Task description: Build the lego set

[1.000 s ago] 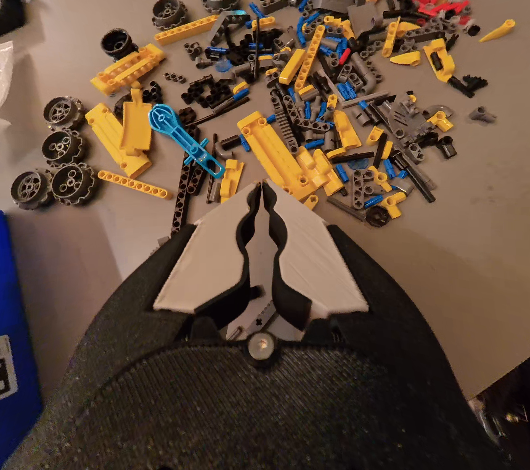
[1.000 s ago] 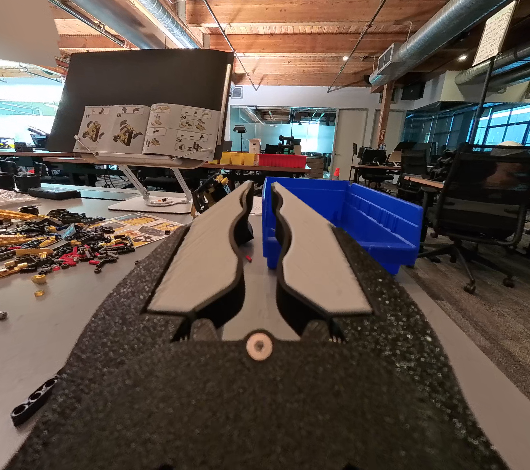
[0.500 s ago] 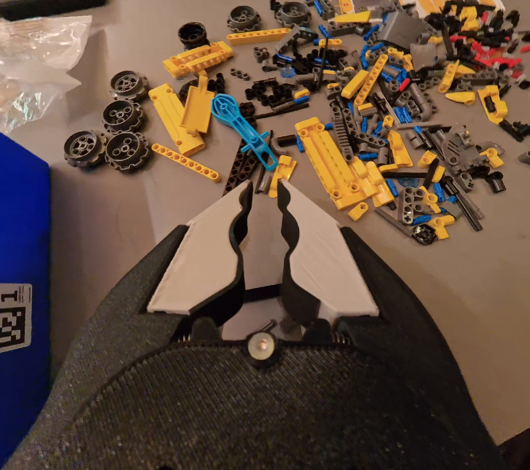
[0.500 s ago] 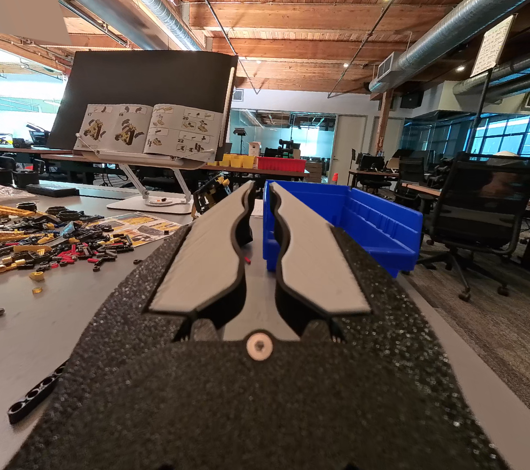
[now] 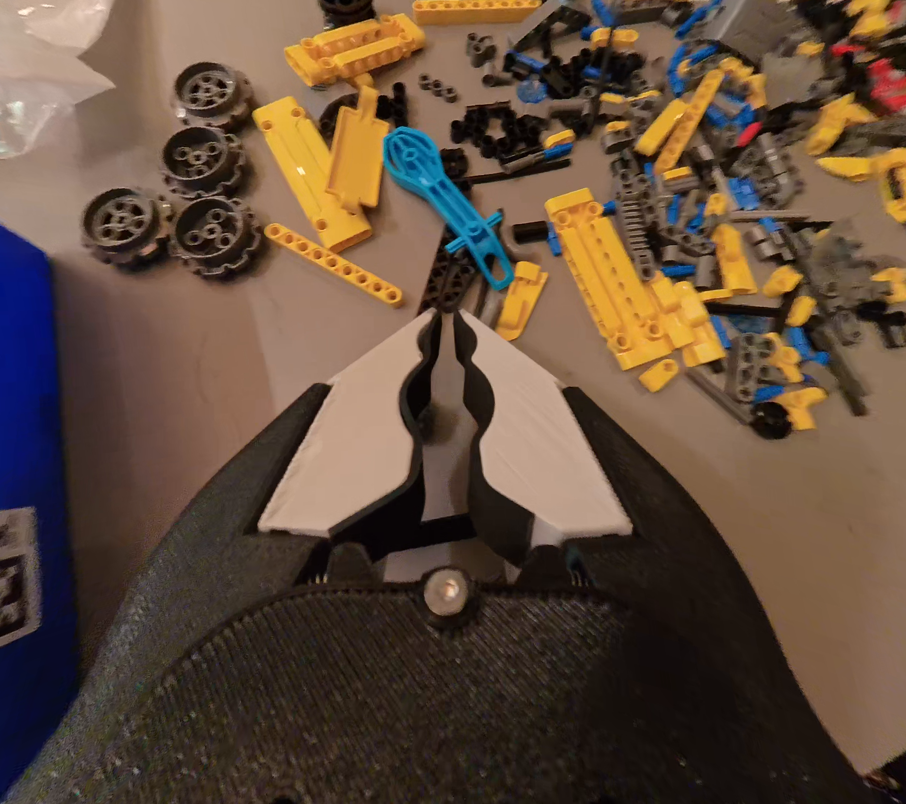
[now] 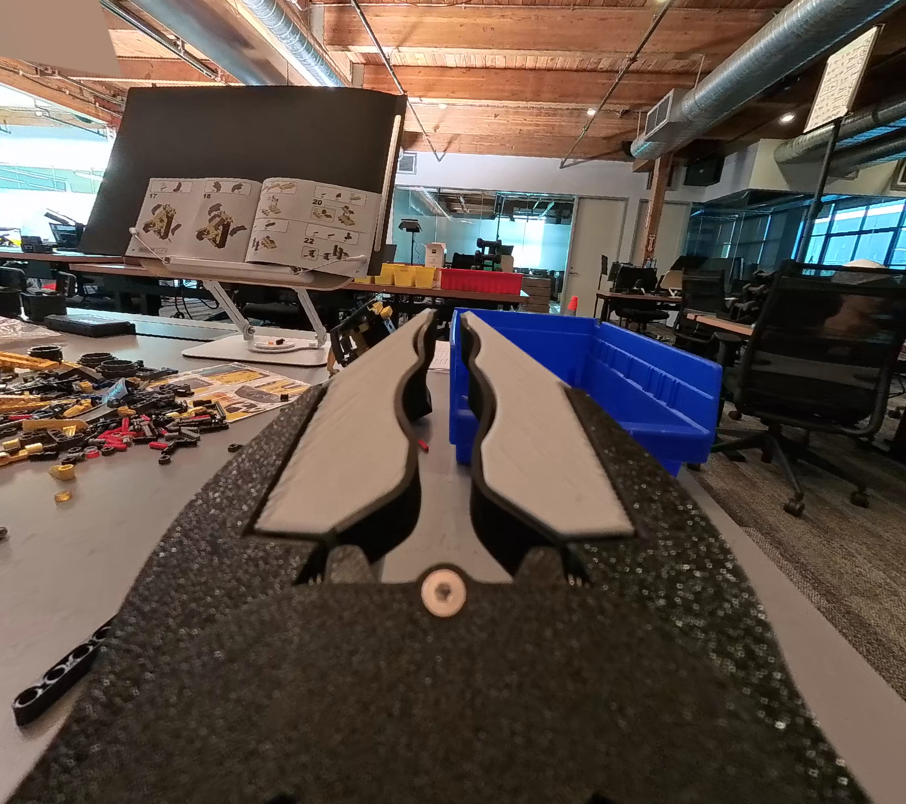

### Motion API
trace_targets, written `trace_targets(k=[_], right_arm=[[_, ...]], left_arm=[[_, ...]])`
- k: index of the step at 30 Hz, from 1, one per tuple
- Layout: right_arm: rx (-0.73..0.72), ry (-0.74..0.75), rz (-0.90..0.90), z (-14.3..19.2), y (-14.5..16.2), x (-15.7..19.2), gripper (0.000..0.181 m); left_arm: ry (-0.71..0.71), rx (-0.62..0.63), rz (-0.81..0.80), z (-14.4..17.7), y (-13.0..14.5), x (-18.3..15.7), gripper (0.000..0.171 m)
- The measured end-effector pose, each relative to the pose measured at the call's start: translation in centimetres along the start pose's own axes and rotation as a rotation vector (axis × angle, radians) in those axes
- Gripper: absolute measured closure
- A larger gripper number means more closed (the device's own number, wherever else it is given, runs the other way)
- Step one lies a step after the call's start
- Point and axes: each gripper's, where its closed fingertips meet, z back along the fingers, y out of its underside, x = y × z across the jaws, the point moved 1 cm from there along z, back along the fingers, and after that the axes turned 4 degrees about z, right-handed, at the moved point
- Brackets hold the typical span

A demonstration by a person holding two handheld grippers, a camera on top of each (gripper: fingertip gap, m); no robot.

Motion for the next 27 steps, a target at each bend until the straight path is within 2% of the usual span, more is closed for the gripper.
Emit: trace_targets(k=[3, 5, 6, 11, 14, 20, 22, 27], right_arm=[[0.0, -0.003, 0.0, 0.0, 0.0, 0.0, 0.175], [0.0, -0.006, 0.002, 0.0, 0.0, 0.1, 0.176], [0.0, -0.008, 0.005, 0.0, 0.0, 0.2, 0.177], [-0.001, -0.011, 0.017, 0.0, 0.0, 0.3, 0.177], [-0.002, -0.011, 0.02, 0.0, 0.0, 0.4, 0.177], [-0.003, -0.01, 0.017, 0.0, 0.0, 0.3, 0.177], [-0.003, -0.009, 0.017, 0.0, 0.0, 0.3, 0.177], [-0.004, -0.009, 0.016, 0.0, 0.0, 0.3, 0.177]], left_arm=[[0.096, -0.007, 0.038, -0.3, 0.1, -1.5, 0.171], [0.074, 0.029, 0.024, -0.8, 0.6, -1.3, 0.171], [0.047, 0.054, 0.008, -1.1, 0.8, -1.0, 0.165], [0.035, 0.086, 0.006, -1.8, 0.2, -0.7, 0.153], [0.017, 0.075, 0.027, -2.2, -0.3, -0.3, 0.146], [0.002, 0.034, 0.02, -2.7, -1.2, -0.3, 0.145], [0.009, 0.024, 0.016, -2.9, -1.4, -0.4, 0.138], [0.016, 0.052, -0.002, -2.7, -0.9, -1.0, 0.147]])
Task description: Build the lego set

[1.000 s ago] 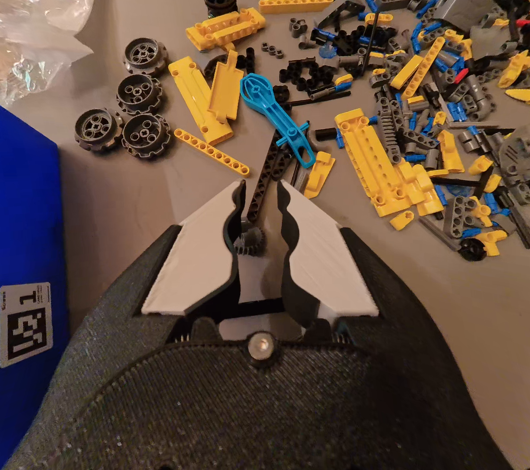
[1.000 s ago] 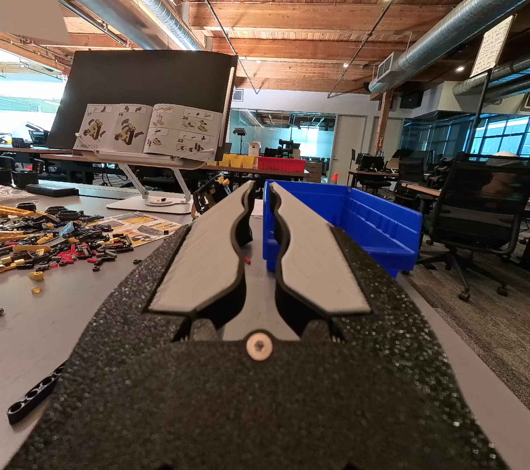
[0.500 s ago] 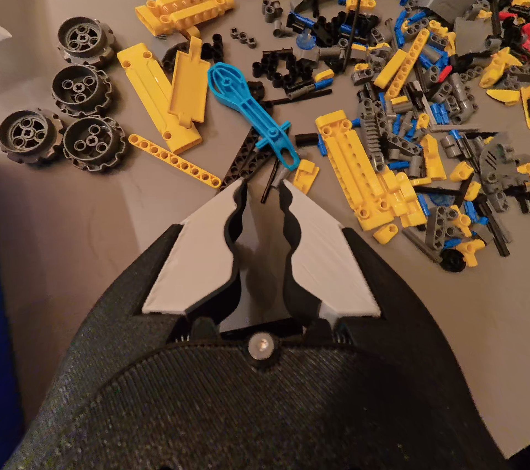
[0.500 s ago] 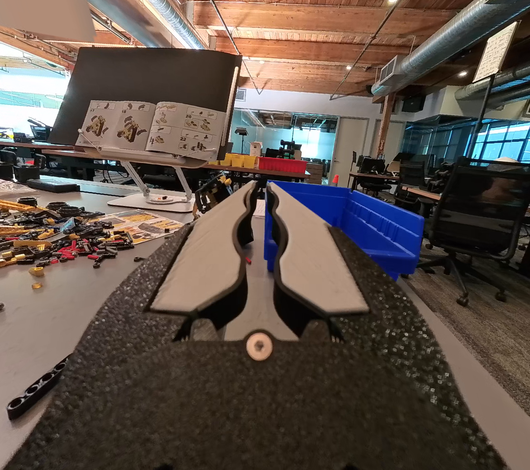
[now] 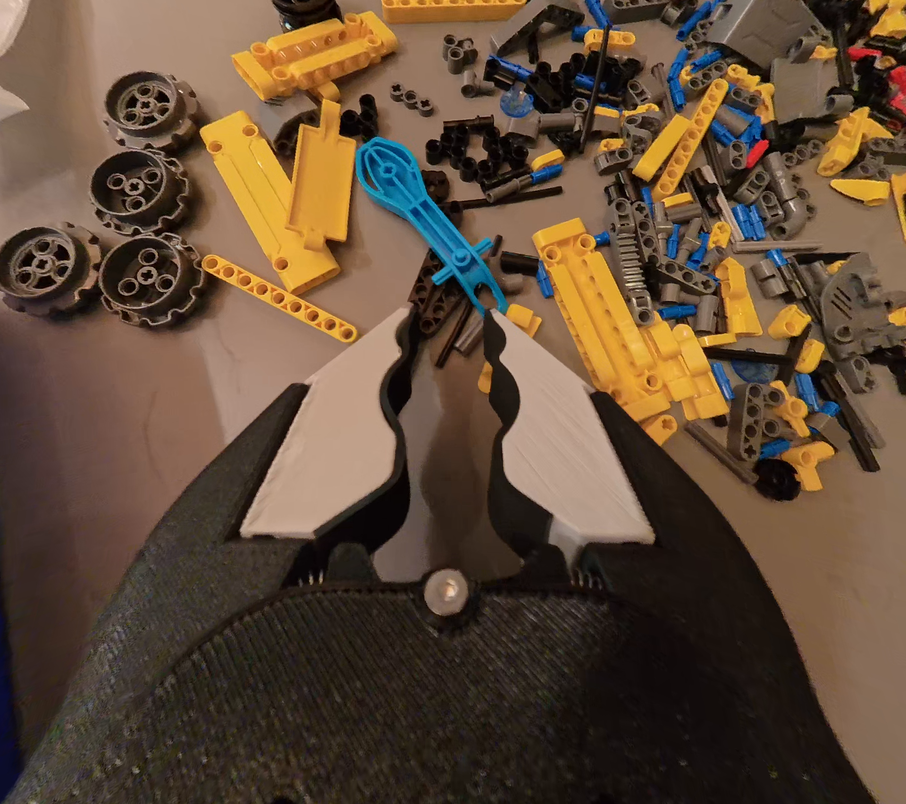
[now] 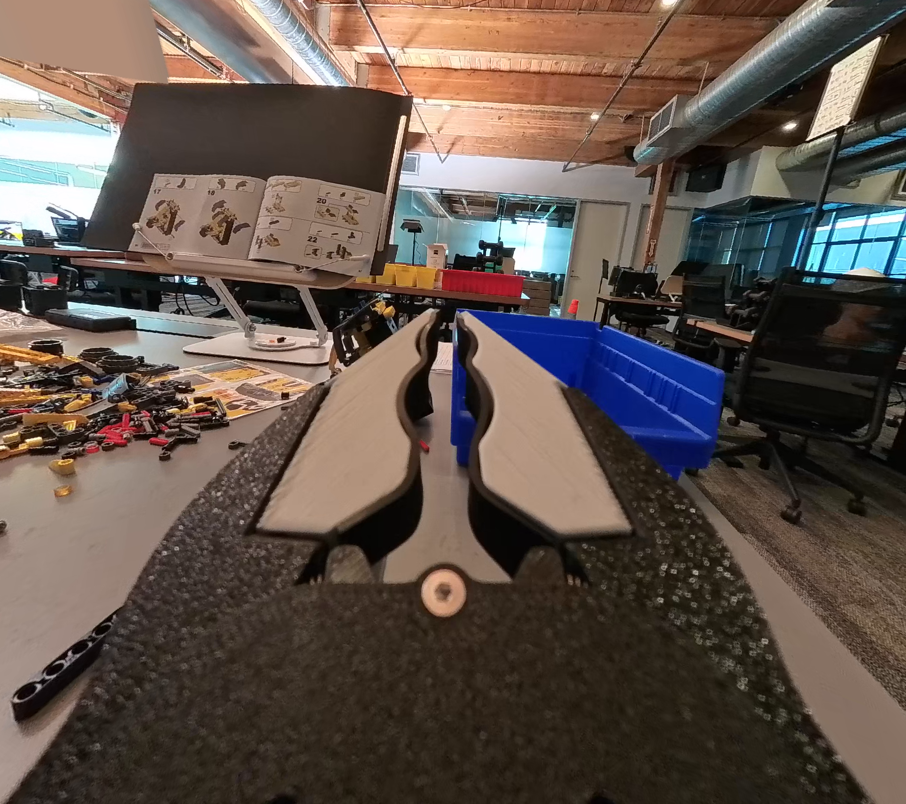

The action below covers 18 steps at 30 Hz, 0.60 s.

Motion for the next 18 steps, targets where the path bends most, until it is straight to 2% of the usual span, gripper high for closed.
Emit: trace_targets(k=[4, 7, 10, 13, 18], right_arm=[[0.0, 0.0, 0.001, 0.0, 0.0, 0.0, 0.176], [0.0, 0.0, 0.001, 0.0, 0.0, 0.0, 0.176], [-0.001, 0.0, 0.001, 0.0, 0.0, 0.0, 0.176], [-0.001, 0.0, 0.001, 0.0, 0.0, 0.0, 0.176], [-0.002, 0.001, 0.002, 0.0, 0.0, 0.0, 0.176]], left_arm=[[0.057, 0.034, 0.041, 0.8, 0.6, -0.9, 0.143], [0.044, -0.011, 0.043, 1.5, 0.2, -0.9, 0.141], [0.037, -0.069, 0.031, 1.9, -0.3, -0.8, 0.151], [0.064, -0.053, 0.034, 1.5, -0.2, -1.1, 0.163], [0.02, -0.006, 0.017, 0.5, 0.3, -0.6, 0.161]])
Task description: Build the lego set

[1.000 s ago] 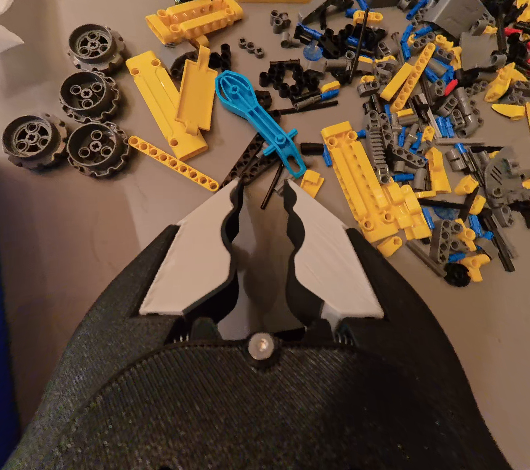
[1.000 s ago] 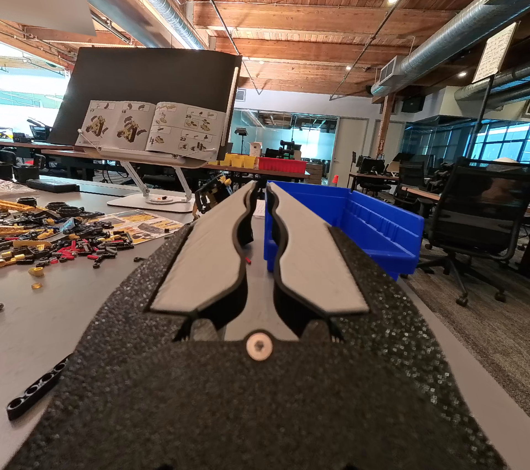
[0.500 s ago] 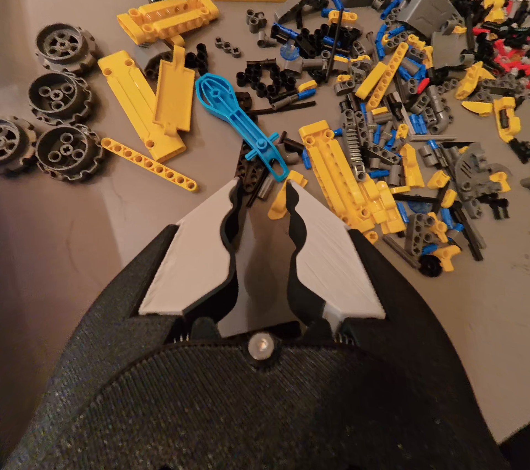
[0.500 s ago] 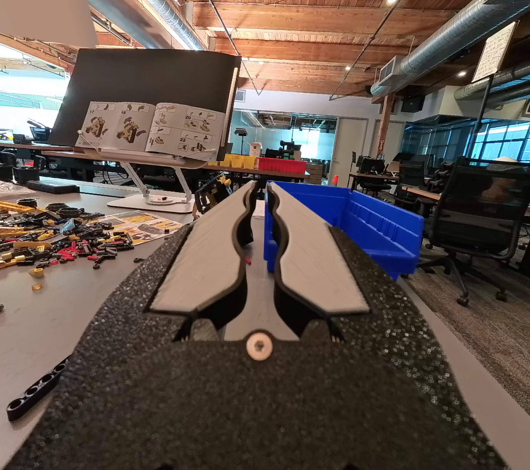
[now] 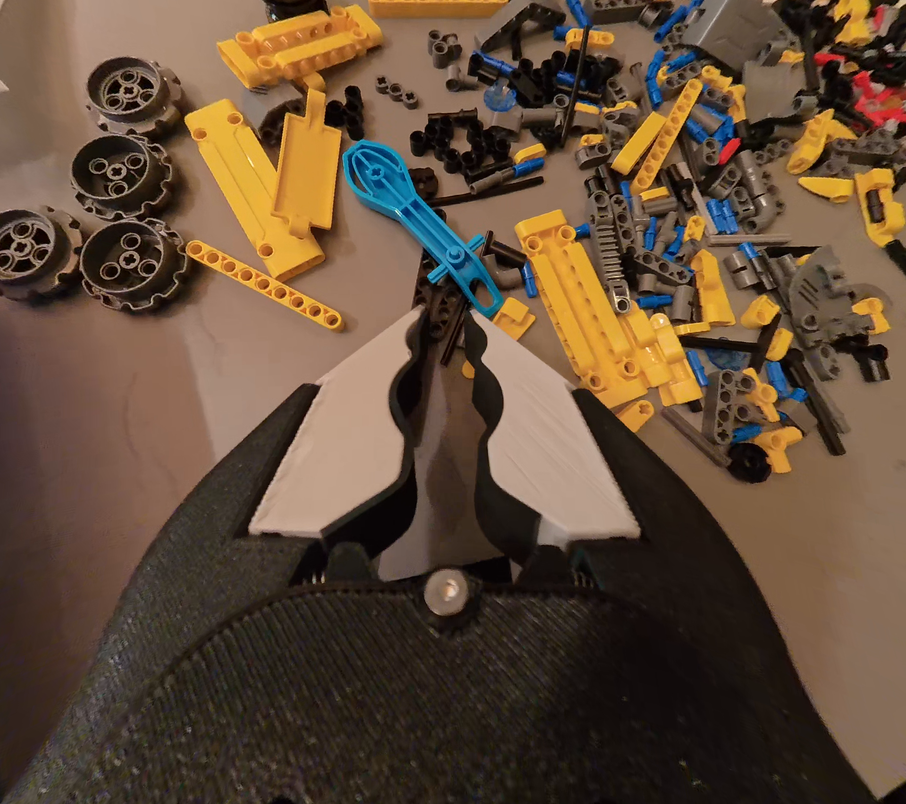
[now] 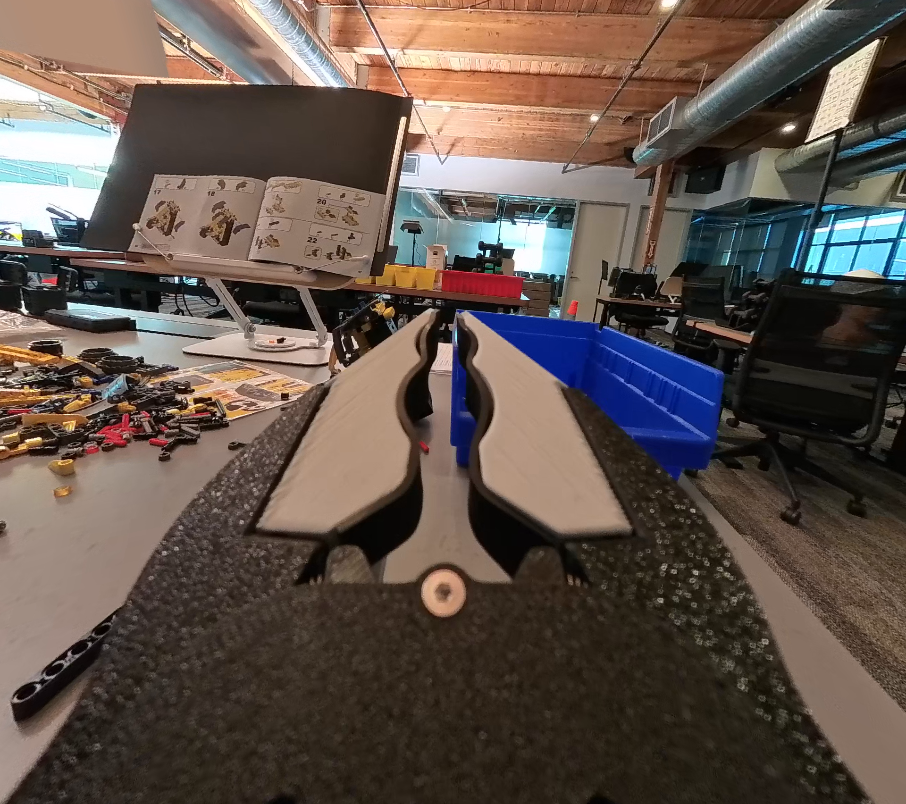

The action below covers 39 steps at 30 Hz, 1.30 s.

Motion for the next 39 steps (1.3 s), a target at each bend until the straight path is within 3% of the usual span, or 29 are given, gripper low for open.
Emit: trace_targets(k=[15, 23, 30, 36, 39], right_arm=[[-0.003, 0.003, 0.0, 0.0, 0.0, 0.0, 0.176], [-0.004, 0.005, 0.001, 0.0, -0.1, -0.1, 0.176], [-0.004, 0.005, 0.003, 0.0, -0.1, 0.0, 0.176], [-0.007, 0.006, 0.002, 0.0, -0.1, -0.1, 0.176], [-0.007, 0.006, 0.003, 0.0, -0.1, -0.1, 0.176]], left_arm=[[0.008, 0.05, -0.05, -0.7, -0.2, 0.1, 0.155], [0.016, 0.049, -0.079, 0.3, 0.2, -0.1, 0.171], [0.011, -0.011, -0.093, 1.7, -0.4, -0.4, 0.171], [0.018, 0.063, -0.061, 0.8, 0.9, -0.1, 0.155], [0.014, 0.061, -0.058, 0.7, 0.9, -0.1, 0.156]])
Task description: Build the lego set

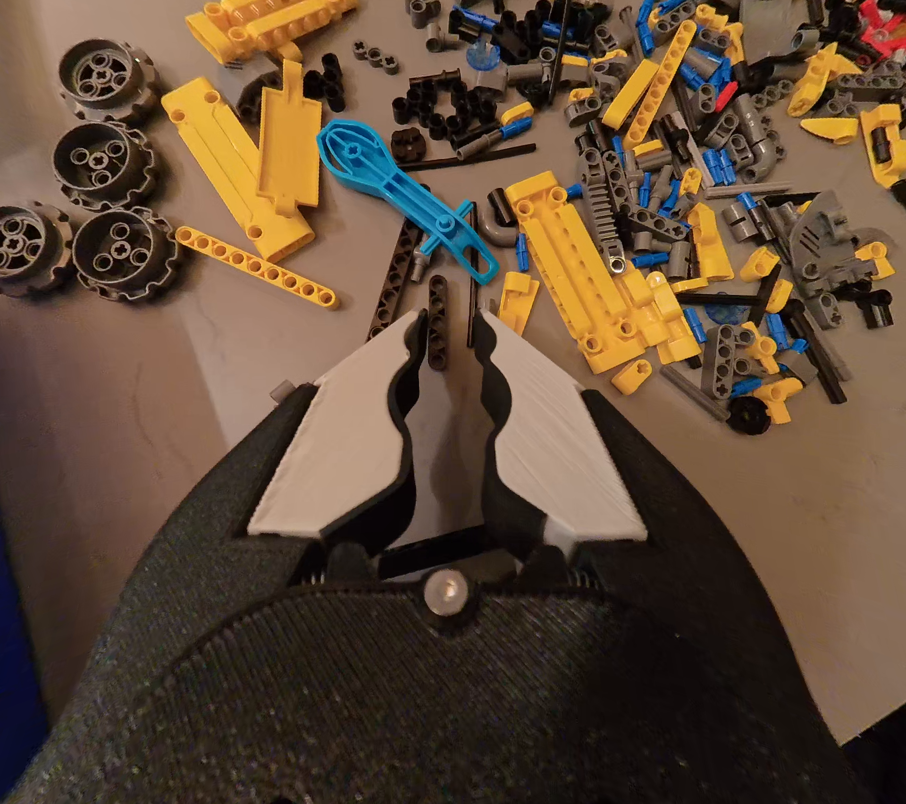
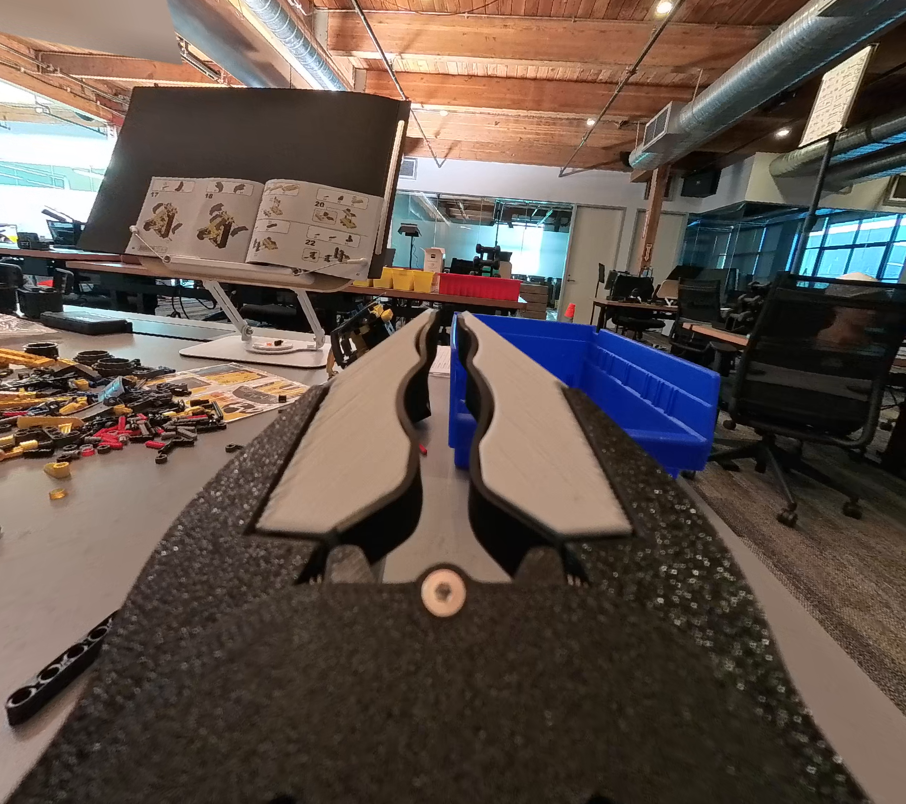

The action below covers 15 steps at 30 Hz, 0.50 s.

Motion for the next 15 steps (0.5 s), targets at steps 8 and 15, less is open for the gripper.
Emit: trace_targets(k=[8, 15], right_arm=[[0.0, 0.0, 0.001, 0.0, 0.0, 0.0, 0.176], [0.003, 0.002, 0.011, -0.1, 0.0, 0.1, 0.176]], left_arm=[[-0.004, 0.013, 0.016, 0.0, 0.6, 0.5, 0.166], [0.01, -0.129, -0.02, 2.8, -1.7, -1.9, 0.167]])
